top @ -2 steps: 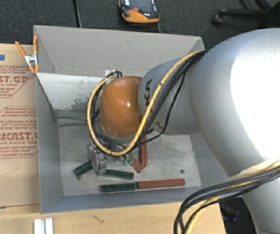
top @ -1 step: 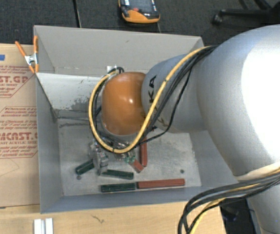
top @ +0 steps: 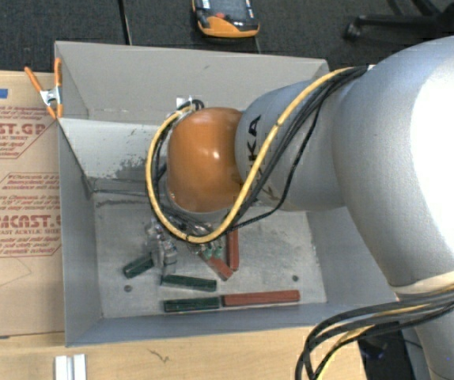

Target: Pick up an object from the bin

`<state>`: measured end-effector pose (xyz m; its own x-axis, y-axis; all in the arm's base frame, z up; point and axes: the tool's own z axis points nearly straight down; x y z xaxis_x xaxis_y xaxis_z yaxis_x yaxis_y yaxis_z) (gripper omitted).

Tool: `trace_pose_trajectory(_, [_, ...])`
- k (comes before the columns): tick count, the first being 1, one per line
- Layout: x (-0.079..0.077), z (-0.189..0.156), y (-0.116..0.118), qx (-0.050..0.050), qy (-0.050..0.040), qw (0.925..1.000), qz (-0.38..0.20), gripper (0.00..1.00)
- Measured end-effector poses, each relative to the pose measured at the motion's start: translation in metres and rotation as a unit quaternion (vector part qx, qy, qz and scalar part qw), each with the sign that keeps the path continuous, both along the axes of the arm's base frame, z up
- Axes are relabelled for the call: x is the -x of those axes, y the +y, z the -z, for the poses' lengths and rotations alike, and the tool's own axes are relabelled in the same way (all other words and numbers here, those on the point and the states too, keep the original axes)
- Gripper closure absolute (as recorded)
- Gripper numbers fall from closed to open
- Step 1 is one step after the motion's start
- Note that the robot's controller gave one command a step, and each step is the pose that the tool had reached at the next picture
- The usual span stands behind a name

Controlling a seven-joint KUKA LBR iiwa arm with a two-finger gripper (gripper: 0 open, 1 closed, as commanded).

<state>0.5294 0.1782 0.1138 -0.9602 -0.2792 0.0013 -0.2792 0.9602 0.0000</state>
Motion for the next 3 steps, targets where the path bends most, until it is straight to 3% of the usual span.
trace_pose_trajectory(3, [0.001,-0.047,0.000,0.000,0.0005,1.0000,0.000,1.00])
